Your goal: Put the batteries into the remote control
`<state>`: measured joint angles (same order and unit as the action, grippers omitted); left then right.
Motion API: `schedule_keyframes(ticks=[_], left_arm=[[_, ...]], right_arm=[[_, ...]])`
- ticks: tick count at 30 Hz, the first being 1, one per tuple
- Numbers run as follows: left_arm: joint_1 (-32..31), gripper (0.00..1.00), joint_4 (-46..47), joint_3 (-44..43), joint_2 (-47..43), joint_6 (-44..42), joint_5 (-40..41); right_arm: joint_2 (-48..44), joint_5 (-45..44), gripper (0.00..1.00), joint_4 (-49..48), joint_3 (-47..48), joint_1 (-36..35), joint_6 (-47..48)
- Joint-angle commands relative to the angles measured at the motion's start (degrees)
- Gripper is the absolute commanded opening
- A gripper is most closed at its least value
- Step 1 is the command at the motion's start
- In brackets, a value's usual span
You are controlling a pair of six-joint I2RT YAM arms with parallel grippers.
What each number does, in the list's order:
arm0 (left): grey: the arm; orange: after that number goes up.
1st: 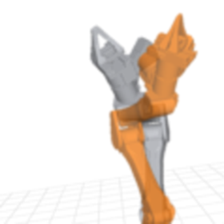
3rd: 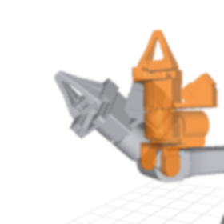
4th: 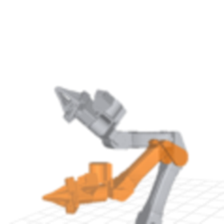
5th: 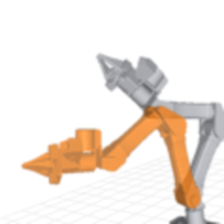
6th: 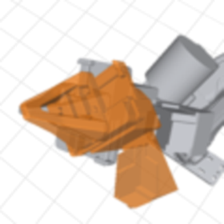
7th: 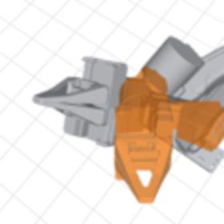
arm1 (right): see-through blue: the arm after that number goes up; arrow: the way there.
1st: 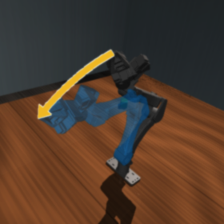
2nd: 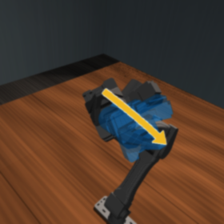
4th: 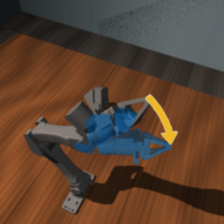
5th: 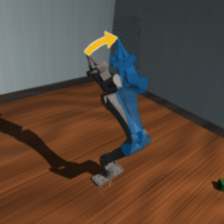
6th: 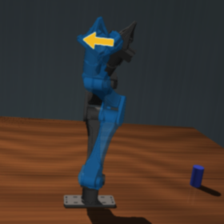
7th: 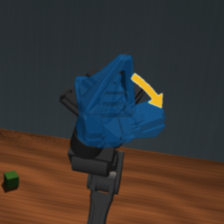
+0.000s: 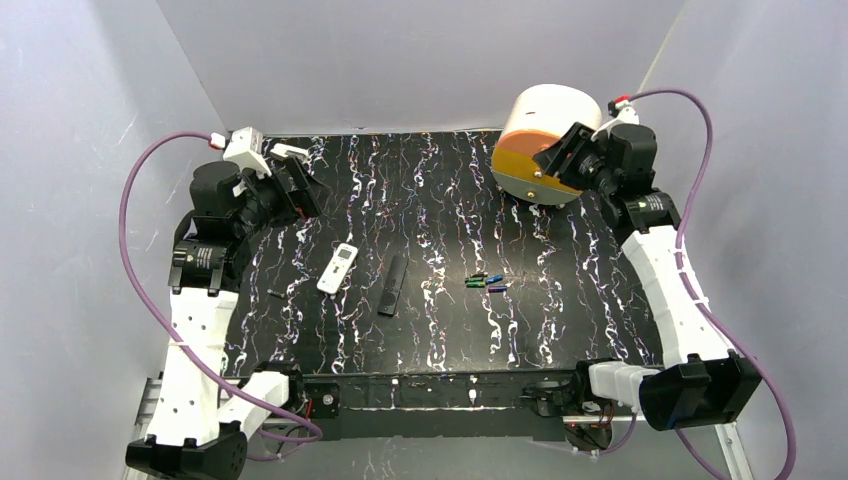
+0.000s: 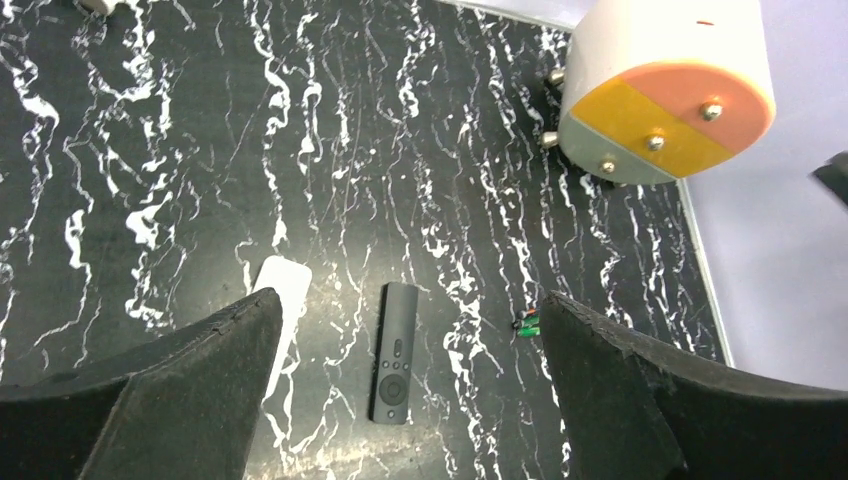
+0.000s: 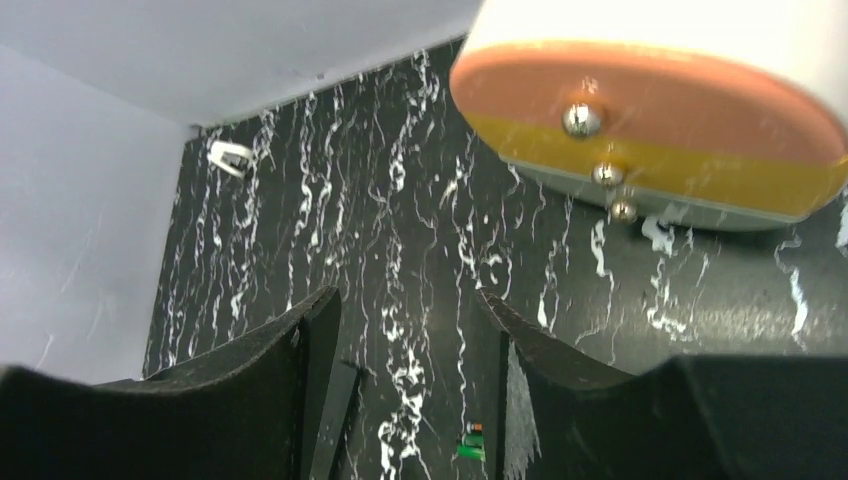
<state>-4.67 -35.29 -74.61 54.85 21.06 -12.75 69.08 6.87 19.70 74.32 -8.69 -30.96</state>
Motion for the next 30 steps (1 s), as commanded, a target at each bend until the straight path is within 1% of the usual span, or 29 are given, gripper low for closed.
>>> schedule_keyframes(ticks=[1,5,8,11,15,17,20,23,26,30], left_arm=[[0.27,0.98,5.66,0.72,-0.39,2.99,-3.87],[0.25,0.99,7.02,2.63,1.84,4.34,-5.04],[0.27,0.98,8.24,5.38,3.45,4.01,-7.38],[-1.36,0.99,8.56,7.50,6.12,5.04,-9.67],[-7.79,0.99,8.08,10.60,8.98,6.64,-6.13],[-10.46,0.99,7.05,11.33,10.25,6.44,-3.75],[-12.64,0.98,6.11,11.88,11.76,6.13,-1.56],[-15.17,0.98,6.11,12.70,13.85,6.25,0.38],[-18.48,0.93,6.51,13.52,17.38,7.96,1.59],[-25.08,0.89,7.19,14.20,23.90,11.16,7.32]], right_arm=[[-3.37,2.15,0.60,-2.25,-4.17,0.15,-3.15],[-5.87,0.37,0.64,-6.01,-9.28,0.16,-3.32],[-8.14,1.25,0.69,-10.92,-12.98,0.14,-3.79],[-7.81,1.21,0.70,-10.72,-14.45,0.11,-5.55],[-5.26,3.62,0.68,-8.29,-14.49,0.14,-4.36],[-5.22,5.85,0.69,-10.37,-16.66,0.06,-4.43],[-5.41,12.04,0.68,-14.57,-20.02,-0.44,-3.73],[-4.87,11.83,0.66,-15.22,-22.51,-1.56,-5.63],[-3.70,11.41,0.63,-14.39,-24.14,-2.37,-8.12],[-3.05,10.10,0.62,-14.35,-26.17,-4.21,-9.57]])
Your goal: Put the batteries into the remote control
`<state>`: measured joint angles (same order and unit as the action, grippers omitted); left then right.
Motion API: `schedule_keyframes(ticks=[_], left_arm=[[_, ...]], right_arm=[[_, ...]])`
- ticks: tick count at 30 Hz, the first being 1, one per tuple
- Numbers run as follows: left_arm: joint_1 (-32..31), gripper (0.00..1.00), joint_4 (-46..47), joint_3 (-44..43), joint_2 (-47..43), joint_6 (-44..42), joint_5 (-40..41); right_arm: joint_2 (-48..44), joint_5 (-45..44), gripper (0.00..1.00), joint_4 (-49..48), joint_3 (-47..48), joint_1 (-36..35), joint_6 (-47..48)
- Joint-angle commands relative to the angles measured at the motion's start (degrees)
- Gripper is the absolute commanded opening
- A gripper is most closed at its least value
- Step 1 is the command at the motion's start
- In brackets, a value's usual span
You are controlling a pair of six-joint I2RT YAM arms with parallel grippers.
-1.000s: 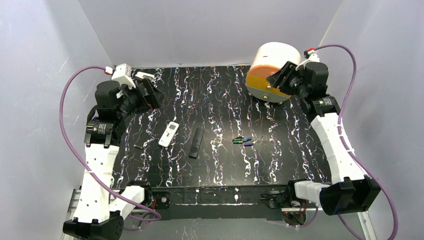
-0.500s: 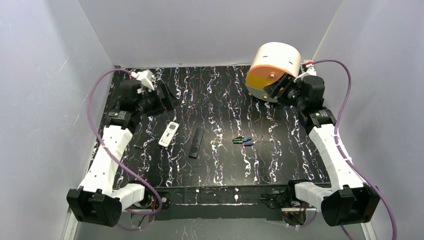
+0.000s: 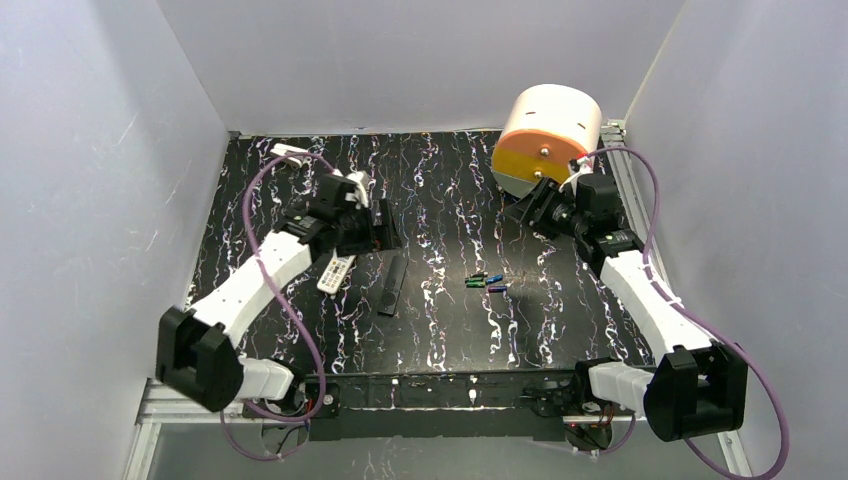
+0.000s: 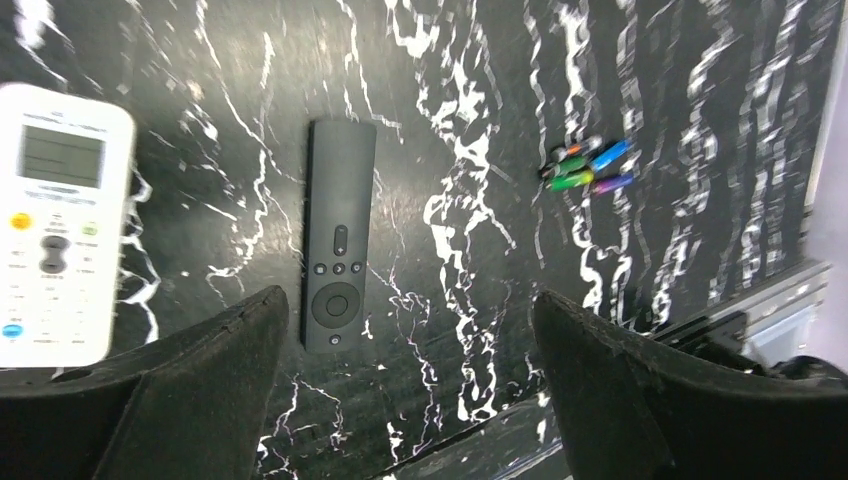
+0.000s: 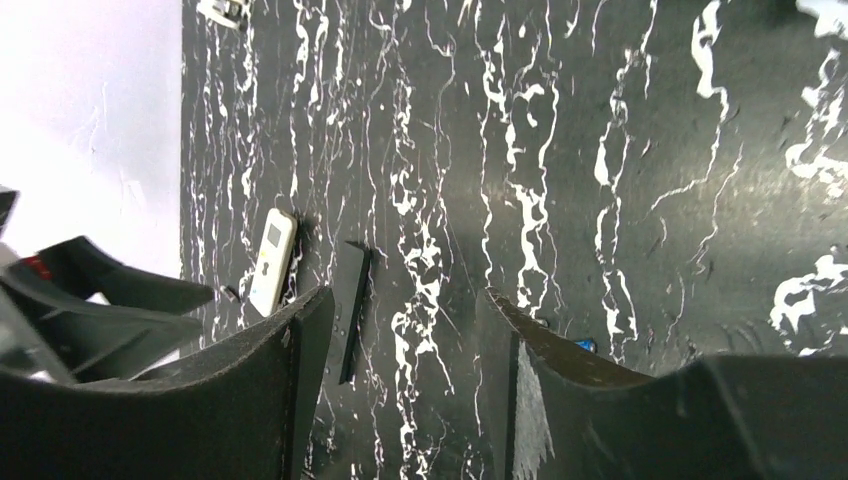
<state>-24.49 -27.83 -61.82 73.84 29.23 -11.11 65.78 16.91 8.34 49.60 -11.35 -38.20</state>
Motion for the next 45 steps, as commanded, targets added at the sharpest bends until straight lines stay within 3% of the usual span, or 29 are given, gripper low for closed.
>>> schedule_keyframes(ticks=[1,8,11,15,28,36,39,42,45], left_arm=[[-6.72,0.89,-0.29,1.15,6.64,3.28,7.23],[-12.23,0.89,-0.66,-0.40,17.09,5.70,17.79],[-13.04,0.86,-0.07,-0.40,21.56,5.10,17.56],[-13.33,0.70,1.27,0.89,23.33,5.83,13.87],[-14.33,0.60,-3.64,-1.42,29.42,4.28,20.11],[-14.43,0.21,-2.50,-1.80,29.82,2.93,19.77],[-14.43,0.16,-3.71,-3.45,28.92,0.57,18.57],[-13.56,0.14,-4.77,-6.09,27.00,-1.98,15.66],[-10.31,0.13,-3.42,-8.40,24.60,-3.69,6.79]], right_arm=[[0.21,-0.65,0.62,-3.10,-1.91,-2.16,-2.44],[0.29,-3.14,0.63,-2.05,-3.46,-4.51,-2.50],[0.32,-3.82,0.63,-1.51,-4.17,-4.63,-2.74],[0.61,-4.08,0.63,-0.79,-4.84,-4.75,-3.07],[0.63,-3.87,0.62,-0.88,-6.24,-5.29,-3.88],[0.98,-2.16,0.63,-1.12,-6.67,-5.44,-3.99],[1.33,1.42,0.70,-4.34,-7.80,-5.77,-4.64],[1.10,8.51,0.78,-16.48,-11.80,-8.36,-9.10],[0.27,9.12,0.85,-28.91,-15.84,-13.79,-13.45]])
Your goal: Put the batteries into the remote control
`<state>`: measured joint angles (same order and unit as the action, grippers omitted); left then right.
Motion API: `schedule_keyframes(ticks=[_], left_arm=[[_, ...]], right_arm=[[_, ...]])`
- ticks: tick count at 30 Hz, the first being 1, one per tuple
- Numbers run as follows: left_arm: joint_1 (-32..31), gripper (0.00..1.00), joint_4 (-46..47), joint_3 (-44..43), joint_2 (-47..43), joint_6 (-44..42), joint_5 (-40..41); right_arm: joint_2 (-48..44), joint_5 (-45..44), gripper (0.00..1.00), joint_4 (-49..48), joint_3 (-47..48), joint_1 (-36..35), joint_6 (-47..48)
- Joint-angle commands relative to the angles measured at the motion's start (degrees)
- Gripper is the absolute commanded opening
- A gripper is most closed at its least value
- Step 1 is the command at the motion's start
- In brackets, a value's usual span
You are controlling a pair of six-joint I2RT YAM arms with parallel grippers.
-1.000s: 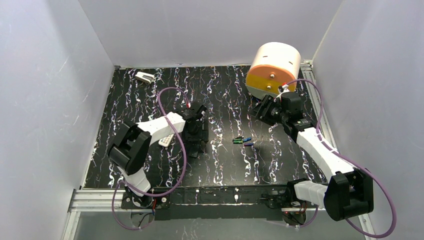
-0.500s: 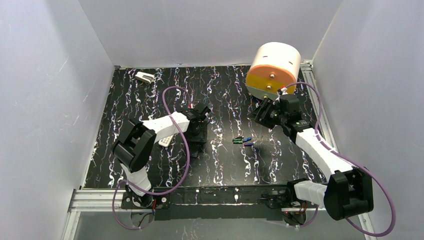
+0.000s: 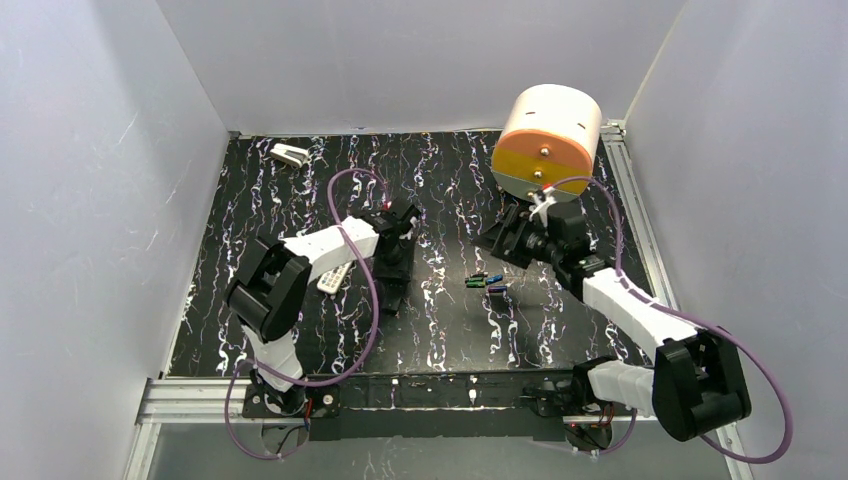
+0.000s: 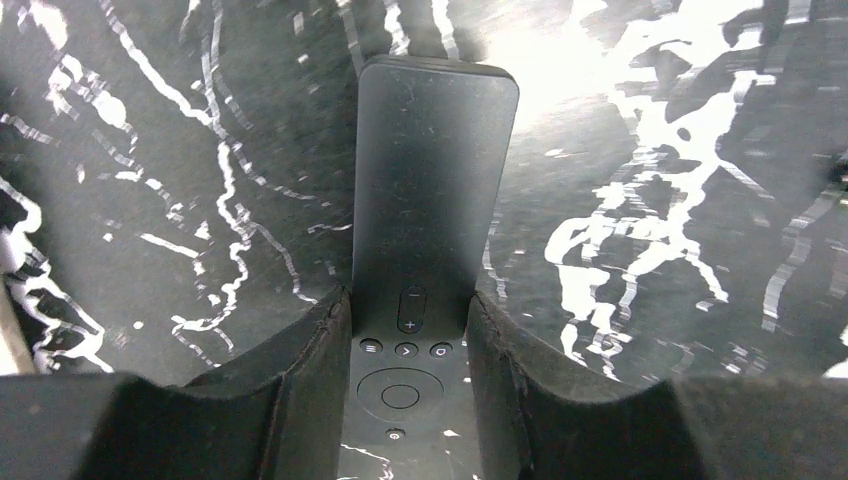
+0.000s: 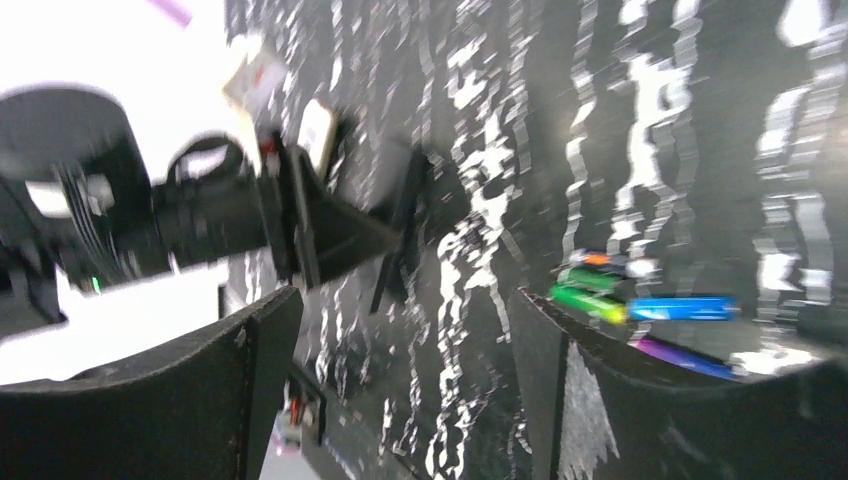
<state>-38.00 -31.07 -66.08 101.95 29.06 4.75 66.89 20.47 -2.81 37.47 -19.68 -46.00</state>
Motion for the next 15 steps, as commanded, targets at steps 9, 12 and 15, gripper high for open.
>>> schedule_keyframes(ticks=[9,12,15], left_arm=[[13.49,0.11,6.35,-8.59,-9.56,-0.86,-39.05],[15.88,0.12,11.70,-9.19,-11.13,4.69,-48.40],[17.00,0.10,19.29,-8.38,-12.51,10.72,-55.94]], right_arm=[[1.23,3.75,0.94,-35.22,-5.24,-17.02,-10.92],[2.91,3.68,0.94,-39.19,-4.16,-18.97,-13.34],[4.86,3.59,0.93,-40.05,-2.20,-19.34,-15.42]])
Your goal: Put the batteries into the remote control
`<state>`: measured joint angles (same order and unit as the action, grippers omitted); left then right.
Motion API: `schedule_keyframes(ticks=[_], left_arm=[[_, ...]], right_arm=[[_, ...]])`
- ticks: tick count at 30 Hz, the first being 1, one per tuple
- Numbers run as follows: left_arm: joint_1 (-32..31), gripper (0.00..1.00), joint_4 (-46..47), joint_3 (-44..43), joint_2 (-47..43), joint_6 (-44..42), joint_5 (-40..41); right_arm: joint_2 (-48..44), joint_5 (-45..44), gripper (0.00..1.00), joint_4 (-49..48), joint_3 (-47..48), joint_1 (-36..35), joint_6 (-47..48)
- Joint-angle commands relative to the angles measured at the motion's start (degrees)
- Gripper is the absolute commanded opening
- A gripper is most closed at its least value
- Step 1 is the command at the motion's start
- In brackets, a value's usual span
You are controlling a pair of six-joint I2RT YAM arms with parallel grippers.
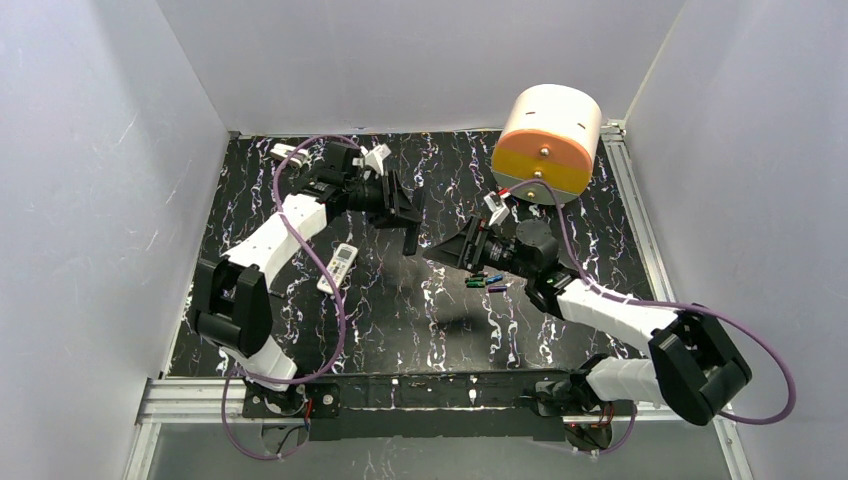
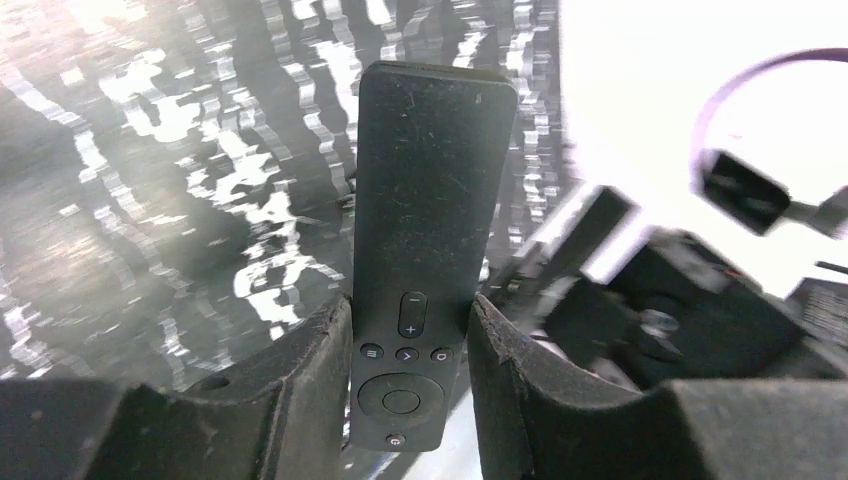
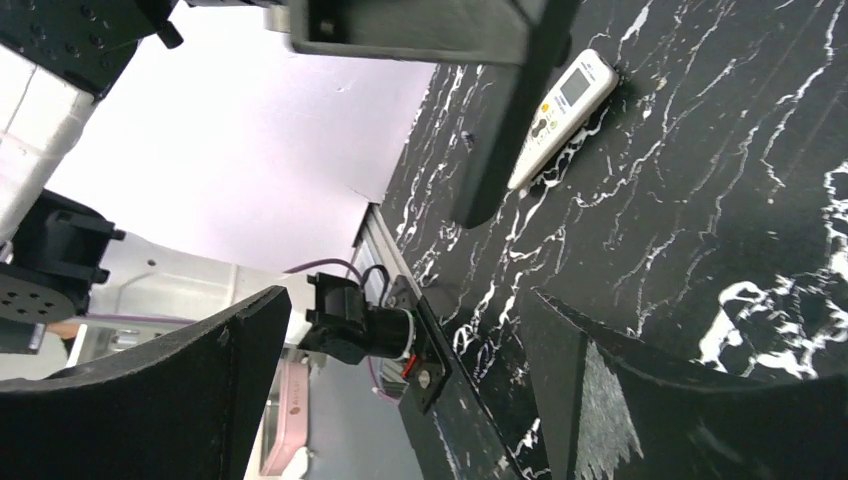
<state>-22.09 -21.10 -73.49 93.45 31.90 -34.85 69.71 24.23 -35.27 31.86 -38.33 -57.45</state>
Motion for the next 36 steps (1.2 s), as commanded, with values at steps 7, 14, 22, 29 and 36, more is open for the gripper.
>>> schedule_keyframes(ticks=[7,14,22,29,36], left_arm=[[1.11,0.09,26.03,3.05,-5.78,21.01,-23.95],[1.16,0.09,28.57,2.69,-8.53,24.72,-25.33],[1.11,0.10,32.57,4.43,-10.13,28.18,-25.97],[1.17,0.66,33.14,5.38,-12.67,25.98,-23.09],[1.91,0.87,31.50,7.69,-16.94,19.03,-14.72]], right_arm=[[4.75,-0.06,0.91,-5.79,9.66,-0.70,-6.32],[8.11,2.31,0.79,-17.22,8.74,-0.74,-15.49],[9.23,2.08,0.45,-26.46,7.83,-0.72,-19.47],[7.42,6.36,0.22,-11.65,12.18,-0.76,-1.60],[3.18,-0.86,0.20,26.04,22.60,-2.50,31.47]])
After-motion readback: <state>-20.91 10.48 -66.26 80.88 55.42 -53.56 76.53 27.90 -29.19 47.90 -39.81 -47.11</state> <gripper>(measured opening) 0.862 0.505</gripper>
